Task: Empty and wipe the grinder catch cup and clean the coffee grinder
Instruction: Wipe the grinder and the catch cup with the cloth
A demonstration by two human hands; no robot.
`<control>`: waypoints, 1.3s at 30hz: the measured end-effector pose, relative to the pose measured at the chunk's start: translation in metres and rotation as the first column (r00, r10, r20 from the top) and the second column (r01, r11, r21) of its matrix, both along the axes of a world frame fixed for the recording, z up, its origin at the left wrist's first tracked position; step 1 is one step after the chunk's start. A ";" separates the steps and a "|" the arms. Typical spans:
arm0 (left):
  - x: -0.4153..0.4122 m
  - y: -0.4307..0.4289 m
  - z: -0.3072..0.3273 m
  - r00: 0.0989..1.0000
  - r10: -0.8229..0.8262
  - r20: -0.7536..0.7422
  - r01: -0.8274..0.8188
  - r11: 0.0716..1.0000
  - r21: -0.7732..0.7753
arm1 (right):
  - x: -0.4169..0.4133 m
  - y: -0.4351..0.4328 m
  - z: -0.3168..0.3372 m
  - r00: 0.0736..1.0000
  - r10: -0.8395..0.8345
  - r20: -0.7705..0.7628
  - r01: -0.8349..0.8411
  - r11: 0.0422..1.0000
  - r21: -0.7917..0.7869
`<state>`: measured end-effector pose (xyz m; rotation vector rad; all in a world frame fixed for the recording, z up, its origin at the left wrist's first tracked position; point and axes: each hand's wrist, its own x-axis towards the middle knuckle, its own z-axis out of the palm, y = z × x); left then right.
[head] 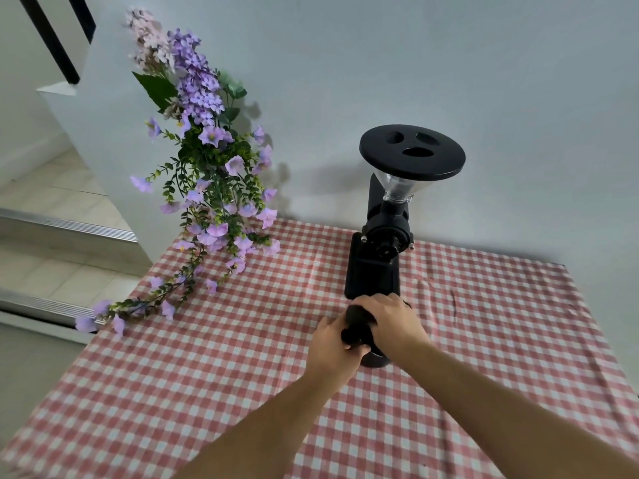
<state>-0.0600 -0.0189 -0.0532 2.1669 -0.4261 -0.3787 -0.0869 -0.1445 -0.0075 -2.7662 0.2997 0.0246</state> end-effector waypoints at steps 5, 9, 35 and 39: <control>-0.001 0.002 0.002 0.999 -0.042 0.004 0.042 0.999 -0.002 | -0.012 -0.023 0.023 0.973 0.182 -0.143 -0.190 0.981 -0.039; -0.001 0.003 0.001 0.999 -0.025 -0.031 0.025 1.000 -0.003 | -0.002 -0.035 0.034 0.977 -0.138 0.161 0.126 0.989 0.081; 0.000 0.004 -0.002 0.978 -0.168 0.122 0.148 0.976 0.160 | -0.097 -0.022 -0.043 0.992 -0.130 0.004 0.129 0.985 0.114; 0.001 0.006 -0.004 0.974 -0.156 0.162 0.135 0.981 0.138 | -0.084 -0.027 -0.024 0.965 -0.262 -0.013 0.248 0.892 0.378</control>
